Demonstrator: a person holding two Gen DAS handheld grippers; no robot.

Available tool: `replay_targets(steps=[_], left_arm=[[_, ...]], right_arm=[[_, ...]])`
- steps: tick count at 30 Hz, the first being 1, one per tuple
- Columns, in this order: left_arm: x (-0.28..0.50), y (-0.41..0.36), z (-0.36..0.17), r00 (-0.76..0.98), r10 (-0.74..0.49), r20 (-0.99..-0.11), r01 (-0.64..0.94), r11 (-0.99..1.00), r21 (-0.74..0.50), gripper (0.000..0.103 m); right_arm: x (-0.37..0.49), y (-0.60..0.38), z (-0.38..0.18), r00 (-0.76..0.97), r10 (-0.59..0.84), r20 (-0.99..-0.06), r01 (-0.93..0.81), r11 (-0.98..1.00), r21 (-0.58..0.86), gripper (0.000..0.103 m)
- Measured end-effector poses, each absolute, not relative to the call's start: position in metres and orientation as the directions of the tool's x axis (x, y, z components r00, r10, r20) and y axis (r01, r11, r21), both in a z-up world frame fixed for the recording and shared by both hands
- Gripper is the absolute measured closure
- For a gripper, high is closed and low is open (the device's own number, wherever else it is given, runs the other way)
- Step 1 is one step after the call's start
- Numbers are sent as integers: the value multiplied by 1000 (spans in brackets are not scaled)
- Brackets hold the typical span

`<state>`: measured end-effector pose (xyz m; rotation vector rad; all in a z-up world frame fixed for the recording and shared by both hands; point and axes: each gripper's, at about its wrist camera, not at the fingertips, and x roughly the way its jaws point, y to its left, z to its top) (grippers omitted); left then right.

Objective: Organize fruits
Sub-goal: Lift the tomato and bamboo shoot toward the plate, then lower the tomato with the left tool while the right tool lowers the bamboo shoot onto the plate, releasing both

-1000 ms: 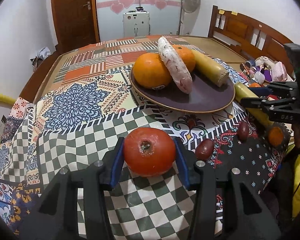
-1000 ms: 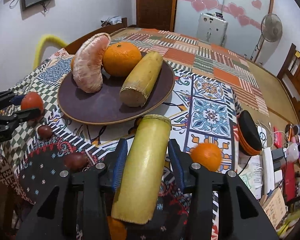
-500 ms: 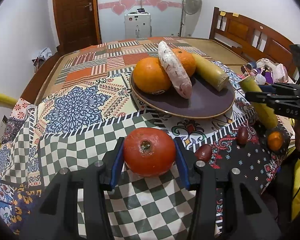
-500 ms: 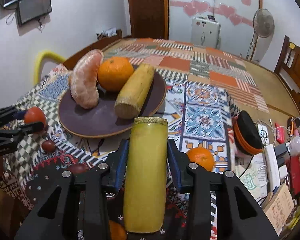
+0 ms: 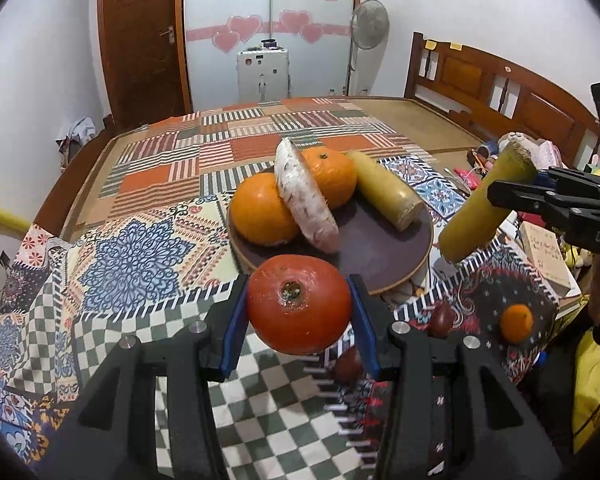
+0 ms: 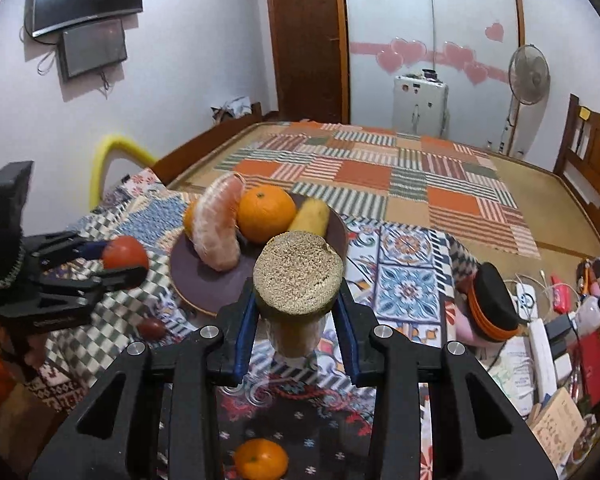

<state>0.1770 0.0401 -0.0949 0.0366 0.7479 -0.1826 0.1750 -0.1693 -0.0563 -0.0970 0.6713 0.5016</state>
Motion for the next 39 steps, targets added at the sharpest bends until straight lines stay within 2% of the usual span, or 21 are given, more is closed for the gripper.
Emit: replay_targets(steps=[8, 21, 32, 37, 39], left_arm=[[200, 32, -100, 705, -154, -692, 180, 983, -35, 56], [221, 31, -107, 694, -141, -706, 168, 985, -31, 56], [227, 29, -111, 690, -142, -710, 170, 985, -32, 56], [226, 28, -113, 693, -137, -708, 170, 985, -23, 53], [226, 26, -113, 697, -127, -705, 164, 986, -16, 49]], right_arm=[[187, -148, -51, 657, 452, -603, -523, 850, 68, 70], [221, -120, -69, 593, 453, -665, -559, 827, 64, 70], [248, -112, -73, 583, 452, -676, -534, 839, 100, 70], [254, -109, -74, 598, 444, -668, -518, 849, 101, 69], [256, -106, -72, 612, 427, -666, -512, 856, 78, 68]])
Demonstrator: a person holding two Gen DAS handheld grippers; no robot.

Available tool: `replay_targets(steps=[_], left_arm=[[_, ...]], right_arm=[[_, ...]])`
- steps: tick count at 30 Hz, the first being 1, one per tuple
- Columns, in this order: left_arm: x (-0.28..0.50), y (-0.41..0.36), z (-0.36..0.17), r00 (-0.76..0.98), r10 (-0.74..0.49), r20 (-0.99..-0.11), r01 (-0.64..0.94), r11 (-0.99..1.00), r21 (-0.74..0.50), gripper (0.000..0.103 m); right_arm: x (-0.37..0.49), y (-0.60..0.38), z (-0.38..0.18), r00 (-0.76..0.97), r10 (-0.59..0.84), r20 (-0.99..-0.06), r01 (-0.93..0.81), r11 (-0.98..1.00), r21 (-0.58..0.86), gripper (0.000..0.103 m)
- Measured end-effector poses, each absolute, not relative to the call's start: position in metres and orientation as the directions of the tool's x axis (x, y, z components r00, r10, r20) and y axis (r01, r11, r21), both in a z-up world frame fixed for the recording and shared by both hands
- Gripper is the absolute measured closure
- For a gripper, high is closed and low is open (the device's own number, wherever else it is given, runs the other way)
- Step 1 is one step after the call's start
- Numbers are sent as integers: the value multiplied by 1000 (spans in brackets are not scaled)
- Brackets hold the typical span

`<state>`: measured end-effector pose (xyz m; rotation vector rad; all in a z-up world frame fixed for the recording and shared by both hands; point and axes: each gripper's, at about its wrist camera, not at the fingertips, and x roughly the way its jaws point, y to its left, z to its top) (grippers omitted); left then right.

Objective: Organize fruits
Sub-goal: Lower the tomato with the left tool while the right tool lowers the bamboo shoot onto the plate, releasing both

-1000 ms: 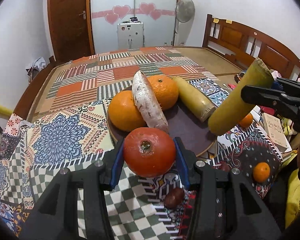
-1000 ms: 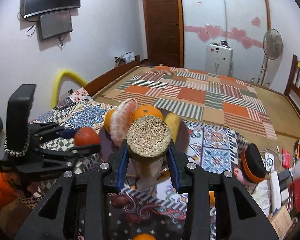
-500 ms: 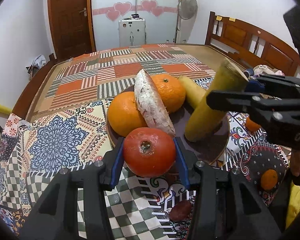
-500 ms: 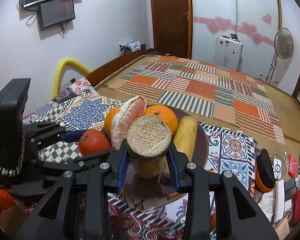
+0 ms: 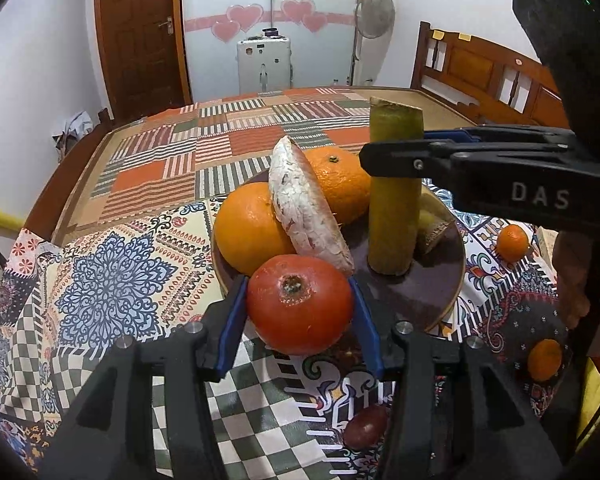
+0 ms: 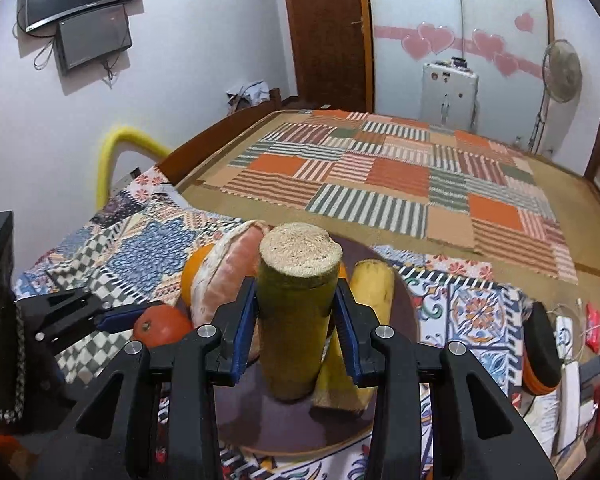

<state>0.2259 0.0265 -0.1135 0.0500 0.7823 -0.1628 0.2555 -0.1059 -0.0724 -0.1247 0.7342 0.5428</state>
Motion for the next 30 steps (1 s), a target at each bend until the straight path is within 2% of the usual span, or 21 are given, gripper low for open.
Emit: replay_targets(steps=[9, 18, 30], left_arm=[[227, 29, -116, 700, -119, -704, 149, 989, -19, 43], [221, 31, -111, 717, -113, -688, 152, 988, -4, 39], [193, 30, -84, 750, -108, -652, 138, 990, -6, 39]], right_arm=[[263, -102, -75, 634, 380, -673, -494, 869, 25, 65], [267, -110, -85, 608, 367, -704, -490, 871, 32, 54], [220, -127, -51, 685, 346, -641, -480, 876, -41, 48]])
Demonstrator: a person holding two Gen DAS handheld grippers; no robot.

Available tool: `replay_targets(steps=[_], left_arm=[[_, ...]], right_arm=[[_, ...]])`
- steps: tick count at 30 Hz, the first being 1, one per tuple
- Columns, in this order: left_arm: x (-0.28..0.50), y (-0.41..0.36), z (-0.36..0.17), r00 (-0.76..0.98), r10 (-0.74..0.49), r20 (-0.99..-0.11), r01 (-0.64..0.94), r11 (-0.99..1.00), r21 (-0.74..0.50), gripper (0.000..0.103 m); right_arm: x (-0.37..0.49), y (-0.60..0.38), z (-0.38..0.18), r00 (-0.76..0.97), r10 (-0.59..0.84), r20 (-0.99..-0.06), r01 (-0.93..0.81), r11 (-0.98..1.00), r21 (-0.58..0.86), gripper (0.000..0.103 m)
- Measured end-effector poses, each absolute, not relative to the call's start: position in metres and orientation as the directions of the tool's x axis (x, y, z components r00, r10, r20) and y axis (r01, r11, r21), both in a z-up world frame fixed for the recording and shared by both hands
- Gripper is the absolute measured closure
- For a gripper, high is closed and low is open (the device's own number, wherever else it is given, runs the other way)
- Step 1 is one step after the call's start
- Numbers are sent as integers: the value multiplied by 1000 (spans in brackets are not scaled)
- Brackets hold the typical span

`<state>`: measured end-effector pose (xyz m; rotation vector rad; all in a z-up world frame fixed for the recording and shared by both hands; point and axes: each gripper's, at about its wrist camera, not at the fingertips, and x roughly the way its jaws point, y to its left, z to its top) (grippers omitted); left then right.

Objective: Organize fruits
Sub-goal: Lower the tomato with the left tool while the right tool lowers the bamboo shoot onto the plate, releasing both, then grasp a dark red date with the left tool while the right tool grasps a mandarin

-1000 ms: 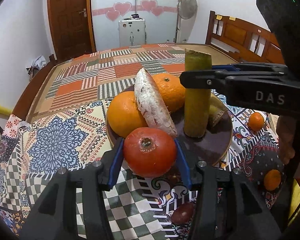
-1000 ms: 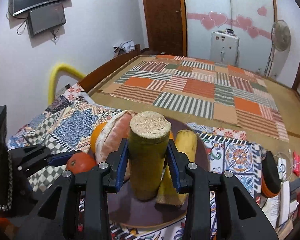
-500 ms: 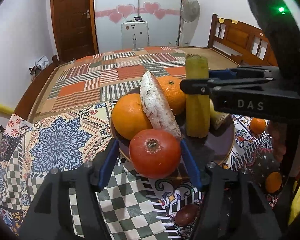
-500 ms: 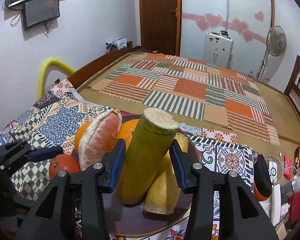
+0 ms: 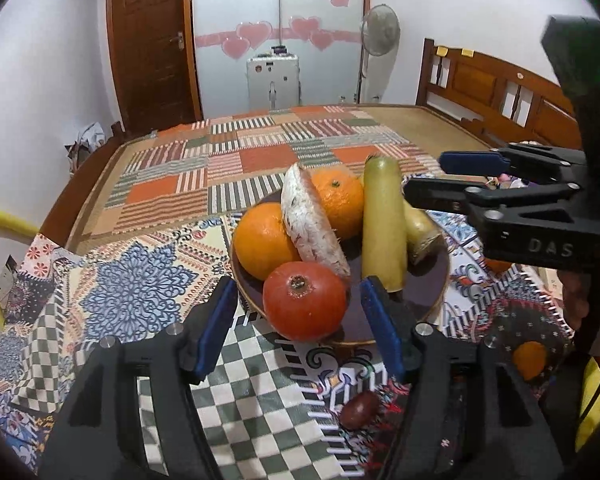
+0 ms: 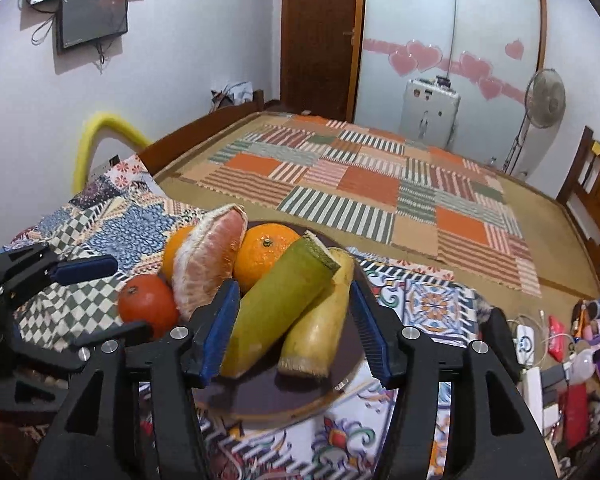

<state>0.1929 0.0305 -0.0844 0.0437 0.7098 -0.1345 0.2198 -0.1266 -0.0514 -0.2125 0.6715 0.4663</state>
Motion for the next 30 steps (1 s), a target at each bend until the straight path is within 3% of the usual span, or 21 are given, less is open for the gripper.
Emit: replay_targets(steps=[4, 12, 21, 30], left_arm=[[173, 28, -67, 774, -112, -623, 139, 990, -5, 39], [127, 19, -45, 803, -113, -585, 141, 990, 2, 39], [101, 14, -61, 775, -127, -619, 135, 990, -33, 38], [81, 3, -88, 766, -121, -632, 124, 991, -39, 27]], right_arm=[[194, -141, -35, 721, 345, -601, -466, 883, -51, 42], [152, -175, -24, 751, 311, -582, -422, 905, -60, 41], [130, -213, -56, 725, 291, -624, -367, 930, 7, 40], [102, -216, -85, 697, 296, -653, -373, 928, 22, 40]])
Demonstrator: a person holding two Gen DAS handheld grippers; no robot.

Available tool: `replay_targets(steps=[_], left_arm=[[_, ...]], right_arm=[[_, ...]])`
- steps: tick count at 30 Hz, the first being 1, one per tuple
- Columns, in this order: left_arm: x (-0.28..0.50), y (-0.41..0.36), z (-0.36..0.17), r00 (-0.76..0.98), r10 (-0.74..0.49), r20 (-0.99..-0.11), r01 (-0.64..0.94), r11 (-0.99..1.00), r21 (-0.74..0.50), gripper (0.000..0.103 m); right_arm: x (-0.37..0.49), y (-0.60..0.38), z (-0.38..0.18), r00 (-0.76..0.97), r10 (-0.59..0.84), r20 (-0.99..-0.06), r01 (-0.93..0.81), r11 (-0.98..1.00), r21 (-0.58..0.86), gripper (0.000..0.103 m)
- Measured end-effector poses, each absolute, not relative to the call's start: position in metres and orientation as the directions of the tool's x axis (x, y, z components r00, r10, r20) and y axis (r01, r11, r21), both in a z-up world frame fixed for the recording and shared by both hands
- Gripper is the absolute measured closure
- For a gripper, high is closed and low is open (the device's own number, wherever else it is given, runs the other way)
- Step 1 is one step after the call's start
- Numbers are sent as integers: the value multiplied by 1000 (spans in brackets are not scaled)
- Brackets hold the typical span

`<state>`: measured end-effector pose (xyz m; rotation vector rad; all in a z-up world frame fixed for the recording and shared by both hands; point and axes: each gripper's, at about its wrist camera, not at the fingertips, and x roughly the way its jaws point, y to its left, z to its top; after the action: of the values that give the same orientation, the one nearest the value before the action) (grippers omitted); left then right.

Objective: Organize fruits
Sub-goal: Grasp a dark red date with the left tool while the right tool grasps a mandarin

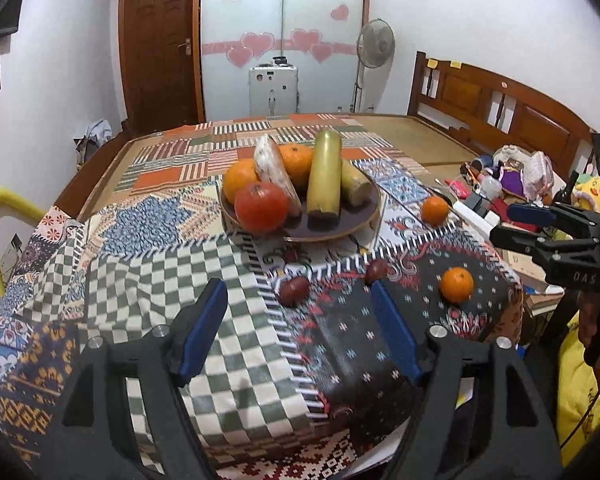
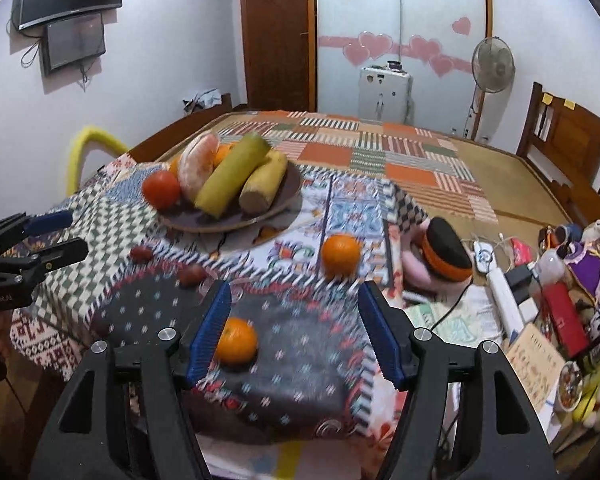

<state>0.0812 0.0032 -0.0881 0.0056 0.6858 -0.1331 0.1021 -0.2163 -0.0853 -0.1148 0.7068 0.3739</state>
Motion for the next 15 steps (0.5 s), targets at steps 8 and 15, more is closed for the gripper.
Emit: replay_targets(steps=[8, 15], left_arm=[[78, -5, -104, 738, -147, -659, 129, 989, -77, 27], [89, 0, -116, 703, -170, -691, 148, 985, -91, 44]], right_arm=[[95, -197, -118, 629, 350, -694, -431, 900, 64, 41], [106, -190, -134, 584, 371, -722, -441, 892, 101, 61]])
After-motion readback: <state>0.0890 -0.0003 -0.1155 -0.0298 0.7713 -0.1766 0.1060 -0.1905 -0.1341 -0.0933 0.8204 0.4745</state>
